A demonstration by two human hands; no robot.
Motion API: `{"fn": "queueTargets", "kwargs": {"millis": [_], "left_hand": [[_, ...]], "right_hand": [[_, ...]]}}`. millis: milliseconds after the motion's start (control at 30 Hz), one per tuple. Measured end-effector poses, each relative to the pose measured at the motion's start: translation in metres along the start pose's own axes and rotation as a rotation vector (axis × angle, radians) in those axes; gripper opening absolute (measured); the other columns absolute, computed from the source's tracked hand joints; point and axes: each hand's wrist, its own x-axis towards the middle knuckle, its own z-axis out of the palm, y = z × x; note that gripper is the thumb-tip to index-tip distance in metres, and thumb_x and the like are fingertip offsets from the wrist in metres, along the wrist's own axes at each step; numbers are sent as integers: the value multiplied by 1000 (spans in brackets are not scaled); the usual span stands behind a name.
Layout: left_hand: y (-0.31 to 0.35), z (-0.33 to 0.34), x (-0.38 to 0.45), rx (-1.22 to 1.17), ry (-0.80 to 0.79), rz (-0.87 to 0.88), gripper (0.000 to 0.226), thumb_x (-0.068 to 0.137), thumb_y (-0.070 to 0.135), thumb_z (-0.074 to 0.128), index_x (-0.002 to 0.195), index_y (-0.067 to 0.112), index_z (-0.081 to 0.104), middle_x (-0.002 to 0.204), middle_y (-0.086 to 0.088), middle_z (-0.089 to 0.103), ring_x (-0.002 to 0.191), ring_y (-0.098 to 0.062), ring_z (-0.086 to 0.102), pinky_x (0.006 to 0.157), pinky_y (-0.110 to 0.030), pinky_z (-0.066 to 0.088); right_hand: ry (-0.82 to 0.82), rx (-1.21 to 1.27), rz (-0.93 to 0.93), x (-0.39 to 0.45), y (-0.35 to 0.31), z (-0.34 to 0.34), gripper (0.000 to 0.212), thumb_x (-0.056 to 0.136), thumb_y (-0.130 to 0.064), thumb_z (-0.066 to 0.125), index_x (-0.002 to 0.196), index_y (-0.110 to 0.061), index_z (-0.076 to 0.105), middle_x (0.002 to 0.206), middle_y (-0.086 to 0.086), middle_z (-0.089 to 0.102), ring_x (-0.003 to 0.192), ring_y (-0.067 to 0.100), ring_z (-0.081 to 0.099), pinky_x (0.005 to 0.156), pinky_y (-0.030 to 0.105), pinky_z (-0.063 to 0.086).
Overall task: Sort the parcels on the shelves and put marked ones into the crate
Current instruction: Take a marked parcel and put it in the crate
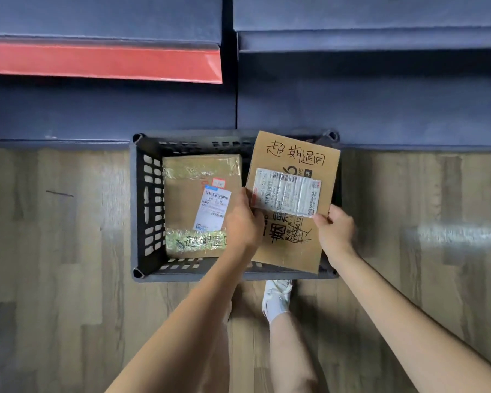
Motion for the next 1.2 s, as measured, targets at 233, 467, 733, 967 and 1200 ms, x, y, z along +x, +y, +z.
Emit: {"fn": "queueTargets", "kwargs": {"millis": [233, 467, 733, 967, 1200], "left_hand": [[-37, 32, 28, 38, -30, 88, 39, 84, -7, 44, 122, -1, 39, 104, -18, 62, 91, -36, 59, 76, -49, 47], [-59, 53, 46, 60, -15, 161, 50, 84, -3, 54, 129, -6, 33, 122, -20, 54, 110, -33, 53, 95, -47, 43], [-64, 59, 55, 52, 31, 99, 50, 76, -1, 64, 122, 3, 44, 104, -15, 63, 94, -29, 57, 82, -37, 48], [-70, 59, 60, 27, -5, 77, 52, 72, 4, 72, 117, 4, 47, 100, -13, 65, 91, -28, 62, 81, -40, 51], [-92, 60, 79, 87, -3, 93, 43, 65, 10, 77, 94, 15, 46, 87, -5, 65, 79, -24, 60, 70, -36, 50]], "right_hand": [[0, -137, 44, 31, 12, 44, 66, 88, -9, 55, 145, -9, 20, 130, 14, 54, 114, 29, 53, 78, 28, 43], [-20, -185, 48, 60, 27, 63, 74, 89, -13, 55, 147, -17, 8, 137, 11, 46, 119, 26, 49, 82, 32, 45], [-1, -165, -35, 63, 38, 60, 84, 82, -16, 66, 147, -18, 13, 140, 10, 46, 128, 28, 42, 103, 40, 35], [-38, -228, -105, 63, 42, 60, 97, 76, -20, 73, 147, -17, 8, 148, 9, 34, 133, 28, 35, 106, 38, 31], [-76, -246, -147, 75, 47, 77, 97, 75, -19, 73, 147, -16, 8, 149, 7, 32, 132, 27, 36, 107, 33, 25]]}}
